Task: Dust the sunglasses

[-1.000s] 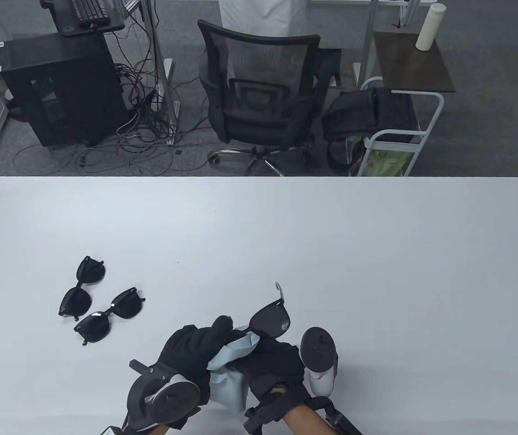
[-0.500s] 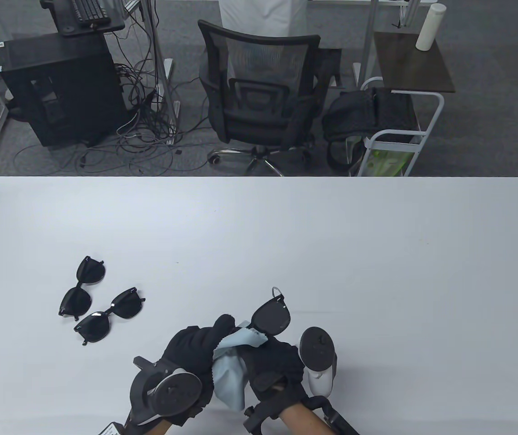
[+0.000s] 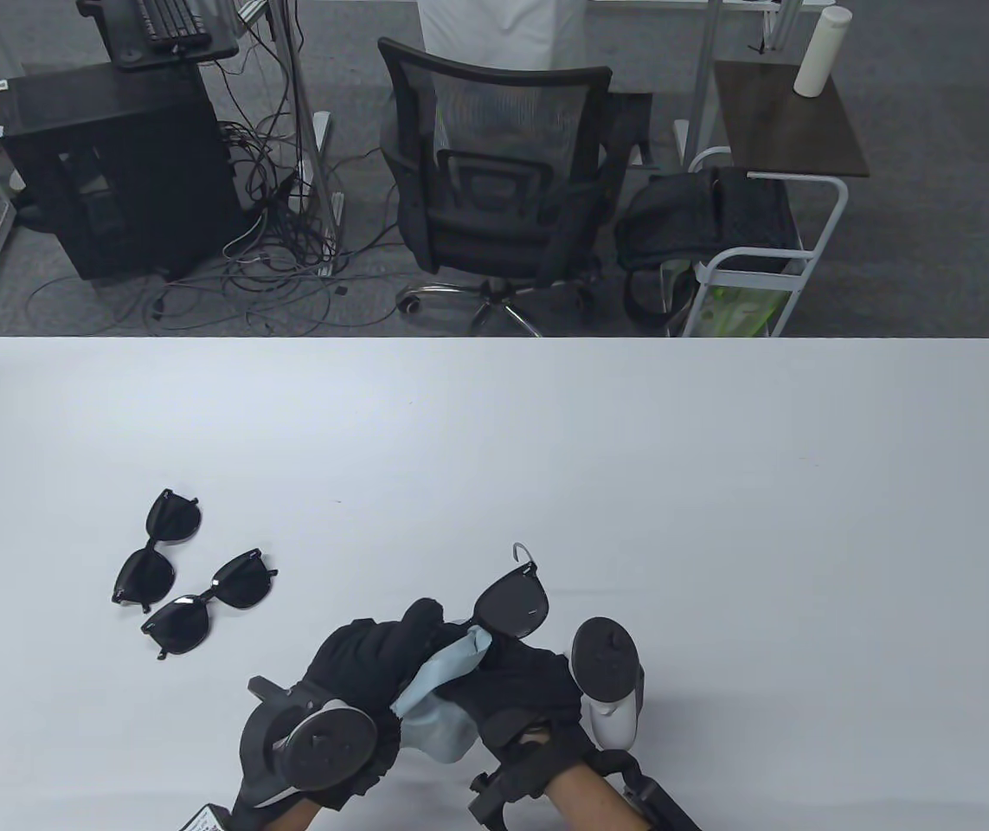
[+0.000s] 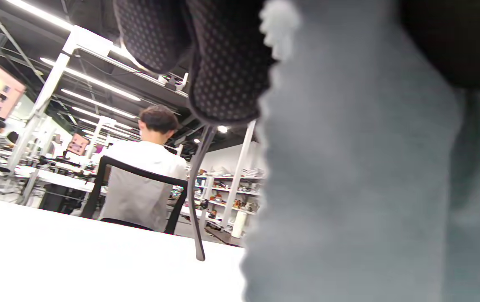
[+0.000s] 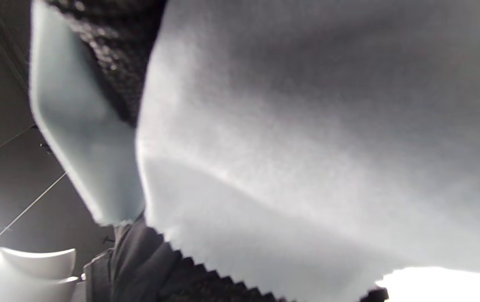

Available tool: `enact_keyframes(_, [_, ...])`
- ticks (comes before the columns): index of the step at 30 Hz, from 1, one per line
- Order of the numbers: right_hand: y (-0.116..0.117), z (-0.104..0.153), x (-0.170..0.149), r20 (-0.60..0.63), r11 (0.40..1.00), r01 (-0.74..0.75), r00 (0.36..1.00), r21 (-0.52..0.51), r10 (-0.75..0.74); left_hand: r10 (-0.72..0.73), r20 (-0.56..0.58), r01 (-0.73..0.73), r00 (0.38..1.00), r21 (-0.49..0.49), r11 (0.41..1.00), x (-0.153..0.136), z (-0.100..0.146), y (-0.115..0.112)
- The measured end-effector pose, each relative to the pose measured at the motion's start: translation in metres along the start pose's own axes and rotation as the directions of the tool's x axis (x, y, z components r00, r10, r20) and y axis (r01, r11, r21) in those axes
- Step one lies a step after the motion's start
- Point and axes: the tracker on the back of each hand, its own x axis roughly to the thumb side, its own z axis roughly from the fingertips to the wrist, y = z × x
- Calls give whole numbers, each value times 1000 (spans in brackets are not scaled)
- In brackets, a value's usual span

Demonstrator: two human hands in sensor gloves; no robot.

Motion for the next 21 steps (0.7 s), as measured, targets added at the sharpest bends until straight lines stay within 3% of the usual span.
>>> enact_keyframes(6, [3,2,-3,-14,1000,-30,999,-3,30,-19,-14,19,1000,-6,1000,-2,0,-2])
enact_keyframes(10, [2,1,-5,-12,999,26,1000,20,-25,-4,-24,4,1000,-7,1000,-8,-2,0])
enact_keyframes(15, [-4,4,4,48,999,-33,998,-8,33,12,-28,-11,1000,39,999,-14,-2,6])
enact_keyframes(21, [-19,2,11,27,999,16,1000,-52,-14,115,-95,-106,989,95,990,-47,-4,20])
